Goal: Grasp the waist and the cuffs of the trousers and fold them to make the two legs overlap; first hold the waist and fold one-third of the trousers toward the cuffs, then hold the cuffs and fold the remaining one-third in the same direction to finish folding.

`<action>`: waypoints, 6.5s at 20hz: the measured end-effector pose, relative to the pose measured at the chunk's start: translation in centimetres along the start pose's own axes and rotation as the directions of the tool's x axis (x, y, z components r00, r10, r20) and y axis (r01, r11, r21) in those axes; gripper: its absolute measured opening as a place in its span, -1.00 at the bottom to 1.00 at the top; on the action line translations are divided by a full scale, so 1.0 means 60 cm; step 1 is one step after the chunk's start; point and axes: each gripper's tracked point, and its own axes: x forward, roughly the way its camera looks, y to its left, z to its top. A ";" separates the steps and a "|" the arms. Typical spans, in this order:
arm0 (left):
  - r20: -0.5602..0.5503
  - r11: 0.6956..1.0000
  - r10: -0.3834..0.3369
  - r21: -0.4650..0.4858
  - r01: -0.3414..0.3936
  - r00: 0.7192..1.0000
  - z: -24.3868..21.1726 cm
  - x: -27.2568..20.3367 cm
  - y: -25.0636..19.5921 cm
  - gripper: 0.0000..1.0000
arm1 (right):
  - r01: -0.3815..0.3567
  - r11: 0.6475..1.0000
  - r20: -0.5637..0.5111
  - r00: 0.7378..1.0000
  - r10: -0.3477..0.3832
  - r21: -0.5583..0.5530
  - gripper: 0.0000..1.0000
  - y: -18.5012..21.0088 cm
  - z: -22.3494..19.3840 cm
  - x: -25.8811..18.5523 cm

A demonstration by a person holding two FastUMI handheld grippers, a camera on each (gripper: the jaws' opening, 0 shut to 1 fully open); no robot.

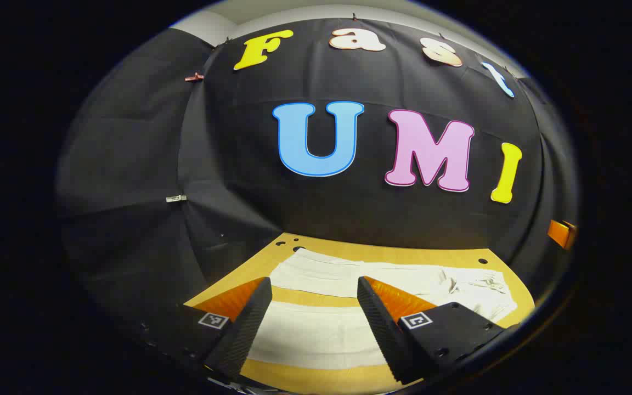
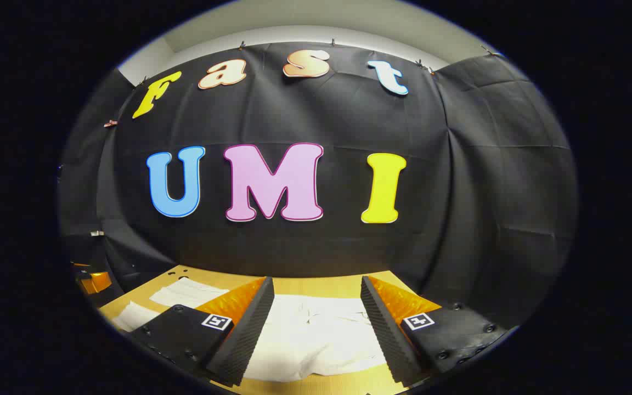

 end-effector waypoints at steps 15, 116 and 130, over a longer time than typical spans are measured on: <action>0.014 0.993 -0.071 0.092 0.069 0.997 0.001 0.019 -0.024 0.95 | -0.022 1.000 0.014 1.000 0.023 -0.006 0.95 0.002 -0.004 0.033; -0.547 0.035 0.121 0.837 0.547 0.829 -0.416 0.165 0.323 0.57 | -0.862 0.015 -0.861 0.507 0.050 -0.507 -0.89 -0.312 -0.575 0.152; -0.564 0.221 0.172 0.821 0.526 0.808 -0.430 0.180 0.322 -0.89 | -0.788 -0.063 -0.789 0.614 -0.012 -0.613 -0.89 -0.337 -0.565 0.166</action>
